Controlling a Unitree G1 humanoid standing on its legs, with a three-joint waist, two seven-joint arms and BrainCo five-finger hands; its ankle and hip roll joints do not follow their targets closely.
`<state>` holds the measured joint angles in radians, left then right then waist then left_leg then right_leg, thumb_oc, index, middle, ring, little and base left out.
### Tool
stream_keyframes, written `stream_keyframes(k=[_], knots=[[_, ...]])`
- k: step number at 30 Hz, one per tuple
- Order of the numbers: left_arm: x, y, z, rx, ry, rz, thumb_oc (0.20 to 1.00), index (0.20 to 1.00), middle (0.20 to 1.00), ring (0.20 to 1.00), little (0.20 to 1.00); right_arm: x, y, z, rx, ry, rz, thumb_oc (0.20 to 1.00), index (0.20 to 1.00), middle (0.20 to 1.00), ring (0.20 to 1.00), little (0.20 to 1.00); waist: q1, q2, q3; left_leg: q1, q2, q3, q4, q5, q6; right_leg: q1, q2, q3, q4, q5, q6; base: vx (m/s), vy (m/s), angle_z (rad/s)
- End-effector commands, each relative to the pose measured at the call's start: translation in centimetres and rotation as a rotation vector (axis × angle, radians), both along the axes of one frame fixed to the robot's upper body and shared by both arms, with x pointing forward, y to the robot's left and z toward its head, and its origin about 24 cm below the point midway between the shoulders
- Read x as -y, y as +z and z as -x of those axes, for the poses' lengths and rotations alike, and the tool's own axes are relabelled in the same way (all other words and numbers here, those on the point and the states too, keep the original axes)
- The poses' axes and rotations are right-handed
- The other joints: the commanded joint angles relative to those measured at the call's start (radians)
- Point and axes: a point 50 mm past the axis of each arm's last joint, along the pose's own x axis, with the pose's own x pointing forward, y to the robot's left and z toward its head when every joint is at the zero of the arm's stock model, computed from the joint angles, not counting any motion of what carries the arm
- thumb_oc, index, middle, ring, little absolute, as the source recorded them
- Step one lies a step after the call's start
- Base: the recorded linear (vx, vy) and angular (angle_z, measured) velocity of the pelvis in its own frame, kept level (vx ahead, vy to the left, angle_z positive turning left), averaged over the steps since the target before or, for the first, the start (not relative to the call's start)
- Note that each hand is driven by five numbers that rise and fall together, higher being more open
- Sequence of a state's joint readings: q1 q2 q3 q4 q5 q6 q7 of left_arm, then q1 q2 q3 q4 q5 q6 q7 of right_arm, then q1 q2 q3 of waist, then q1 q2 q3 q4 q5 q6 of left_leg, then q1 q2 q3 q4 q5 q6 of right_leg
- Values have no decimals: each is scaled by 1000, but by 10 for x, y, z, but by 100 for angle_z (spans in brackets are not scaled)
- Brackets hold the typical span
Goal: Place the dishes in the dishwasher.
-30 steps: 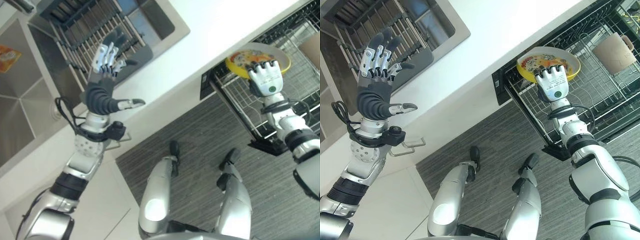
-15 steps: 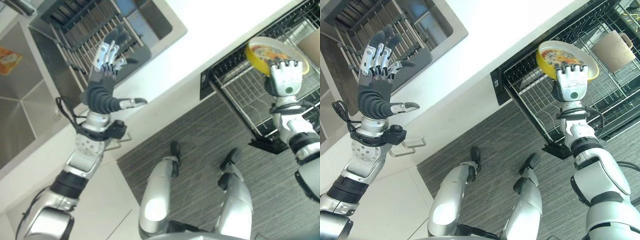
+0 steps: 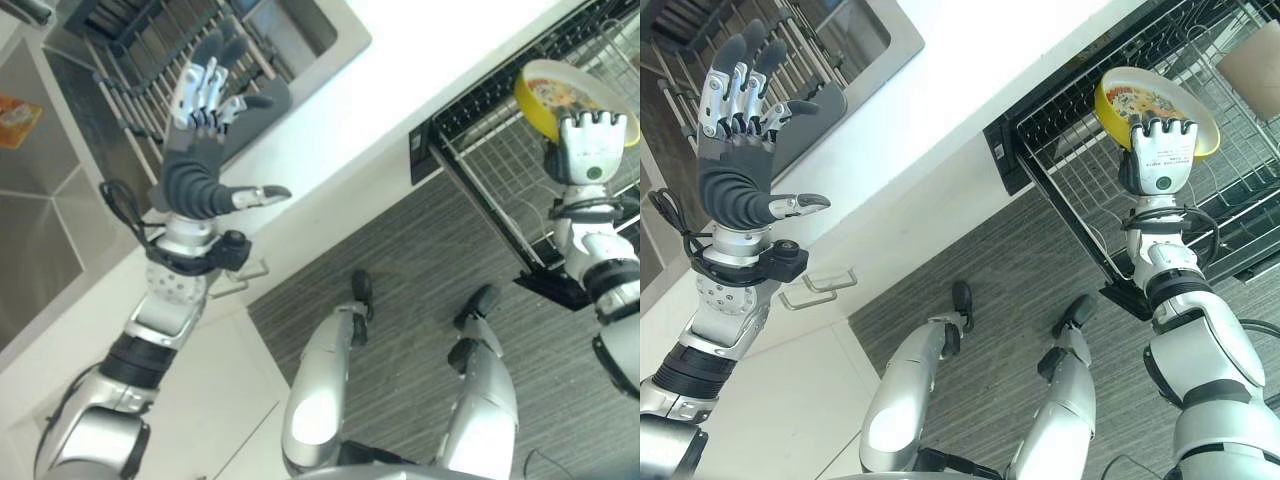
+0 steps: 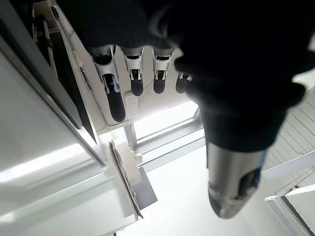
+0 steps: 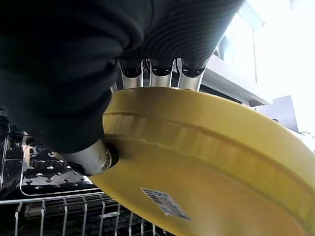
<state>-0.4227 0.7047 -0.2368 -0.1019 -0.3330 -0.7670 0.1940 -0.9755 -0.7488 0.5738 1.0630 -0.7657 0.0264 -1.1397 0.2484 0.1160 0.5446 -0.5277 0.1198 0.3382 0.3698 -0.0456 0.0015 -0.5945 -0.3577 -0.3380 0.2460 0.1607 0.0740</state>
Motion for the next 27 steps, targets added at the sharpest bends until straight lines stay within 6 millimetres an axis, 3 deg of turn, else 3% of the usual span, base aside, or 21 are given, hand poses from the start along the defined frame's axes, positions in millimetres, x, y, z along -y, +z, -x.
stream_keyframes(k=[1, 2, 12, 13, 16, 18, 19, 20, 22, 27], knots=[[13, 0, 11, 47, -83, 54, 1000, 1000, 1000, 1000, 1000, -11, 36, -3, 118, 61, 45, 200, 200, 200, 200, 200, 4, 24, -25, -54, 38, -168, -18, -24, -91, -1, -107, -25, 79, -129, 154, 43, 4, 2], [14, -2, 11, 39, -84, 53, 1000, 1000, 1000, 1000, 1000, -11, 32, -3, 107, 62, 41, 200, 200, 200, 200, 200, 7, 28, -25, -34, 42, -170, -16, -45, -99, 14, -105, -18, 89, -148, 165, 41, -1, 1], [16, -2, 12, 45, -96, 56, 1000, 1000, 1000, 1000, 1000, -11, 23, -9, 18, 72, -91, 200, 200, 200, 200, 200, 15, 40, -25, -53, 42, -172, -33, -28, -102, -9, -113, -24, 90, -141, 167, 4, 0, 0], [17, -3, 13, 44, -103, 54, 1000, 1000, 1000, 1000, 1000, -9, 21, -11, -19, 59, -145, 1000, 1000, 1000, 1000, 1000, 18, 42, -25, -56, 38, -176, -33, -27, -101, -11, -113, -23, 93, -142, 166, 0, 0, 0], [18, -6, 13, 41, -111, 61, 1000, 1000, 1000, 1000, 1000, -2, 6, -16, -174, 0, -292, 1000, 1000, 1000, 1000, 1000, 16, 43, -25, -58, 38, -175, -36, -25, -101, -14, -114, -23, 94, -143, 166, 0, 0, 0], [21, -8, 14, 40, -122, 61, 1000, 1000, 1000, 1000, 1000, 10, -32, -21, -519, -112, -537, 1000, 1000, 1000, 1000, 1000, 20, 43, -25, -56, 36, -173, -42, -22, -100, -9, -117, -27, 90, -143, 164, 0, 0, 0], [21, -9, 14, 40, -122, 61, 1000, 1000, 1000, 1000, 1000, 11, -44, -20, -605, -127, -599, 1000, 1000, 1000, 1000, 1000, 21, 43, -25, -57, 38, -173, -40, -21, -99, -10, -120, -28, 94, -144, 163, 34, -48, 3], [23, -10, 14, 38, -127, 54, 1000, 1000, 1000, 1000, 1000, 14, -73, -17, -784, -138, -781, 1000, 1000, 1000, 1000, 1000, 24, 39, -25, -60, 40, -174, -38, -18, -99, -11, -123, -32, 100, -146, 163, 36, -73, 2], [22, -9, 13, 34, -134, 39, 1000, 1000, 1000, 1000, 1000, 11, -85, -16, -768, -113, -957, 1000, 1000, 1000, 1000, 1000, 33, 35, -25, -59, 43, -175, -36, -15, -101, -6, -127, -41, 107, -149, 161, 36, -87, 6], [21, -3, 12, 19, -148, 25, 1000, 1000, 1000, 1000, 1000, 6, -78, -22, -704, -60, -1234, 1000, 1000, 1000, 1000, 1000, 51, 37, -25, -53, 47, -182, -23, -8, -105, 11, -130, -53, 127, -153, 161, 35, -27, 13]])
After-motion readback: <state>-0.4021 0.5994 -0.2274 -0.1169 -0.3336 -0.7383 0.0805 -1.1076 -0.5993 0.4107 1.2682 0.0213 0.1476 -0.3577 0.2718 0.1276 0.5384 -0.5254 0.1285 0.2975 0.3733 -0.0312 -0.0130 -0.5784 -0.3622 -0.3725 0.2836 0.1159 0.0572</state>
